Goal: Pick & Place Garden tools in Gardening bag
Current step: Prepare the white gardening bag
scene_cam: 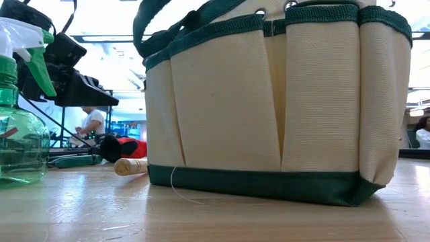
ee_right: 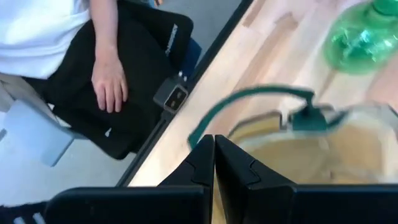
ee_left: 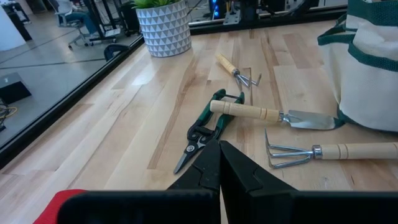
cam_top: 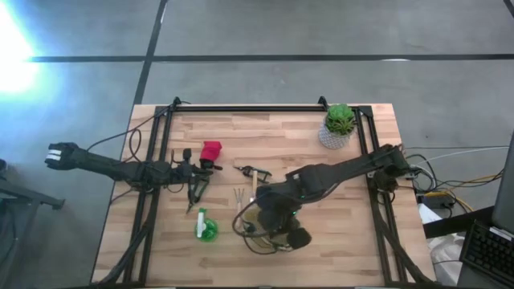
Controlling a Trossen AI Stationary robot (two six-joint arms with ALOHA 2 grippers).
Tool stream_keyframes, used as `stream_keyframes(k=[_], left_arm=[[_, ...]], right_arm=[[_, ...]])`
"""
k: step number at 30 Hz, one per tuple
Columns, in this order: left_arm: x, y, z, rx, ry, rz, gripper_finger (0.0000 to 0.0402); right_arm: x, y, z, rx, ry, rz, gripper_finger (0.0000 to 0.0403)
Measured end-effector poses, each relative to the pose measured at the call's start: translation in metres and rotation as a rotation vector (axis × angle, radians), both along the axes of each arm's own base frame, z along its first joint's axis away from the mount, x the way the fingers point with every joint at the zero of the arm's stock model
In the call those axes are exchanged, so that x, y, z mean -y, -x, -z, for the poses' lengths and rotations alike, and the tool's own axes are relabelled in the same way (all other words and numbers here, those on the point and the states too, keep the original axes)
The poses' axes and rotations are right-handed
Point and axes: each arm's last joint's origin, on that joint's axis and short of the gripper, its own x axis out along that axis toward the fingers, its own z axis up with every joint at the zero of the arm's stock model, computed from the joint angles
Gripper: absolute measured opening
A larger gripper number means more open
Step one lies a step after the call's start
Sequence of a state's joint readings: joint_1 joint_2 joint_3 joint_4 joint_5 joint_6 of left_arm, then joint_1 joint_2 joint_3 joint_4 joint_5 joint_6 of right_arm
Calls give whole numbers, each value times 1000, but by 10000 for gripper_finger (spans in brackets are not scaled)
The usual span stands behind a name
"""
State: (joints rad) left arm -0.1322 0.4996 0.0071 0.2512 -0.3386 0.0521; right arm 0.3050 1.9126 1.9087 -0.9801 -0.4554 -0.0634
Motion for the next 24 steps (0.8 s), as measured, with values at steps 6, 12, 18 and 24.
stream_keyframes(k=[6, 12, 18, 24], left_arm=[[0, 0, 0, -6, -1, 0, 3], [0, 0, 1, -7, -1, 0, 3], [0, 0, 1, -12, -2, 0, 3], [0, 0, 1, -13, -2, 0, 3]], right_arm=[[14, 26, -22, -19, 155, 164, 8], [25, 41, -22, -106, 348, 348, 8], [16, 49, -10, -179, 391, 355, 8], [0, 34, 4, 26, 407, 392, 8]])
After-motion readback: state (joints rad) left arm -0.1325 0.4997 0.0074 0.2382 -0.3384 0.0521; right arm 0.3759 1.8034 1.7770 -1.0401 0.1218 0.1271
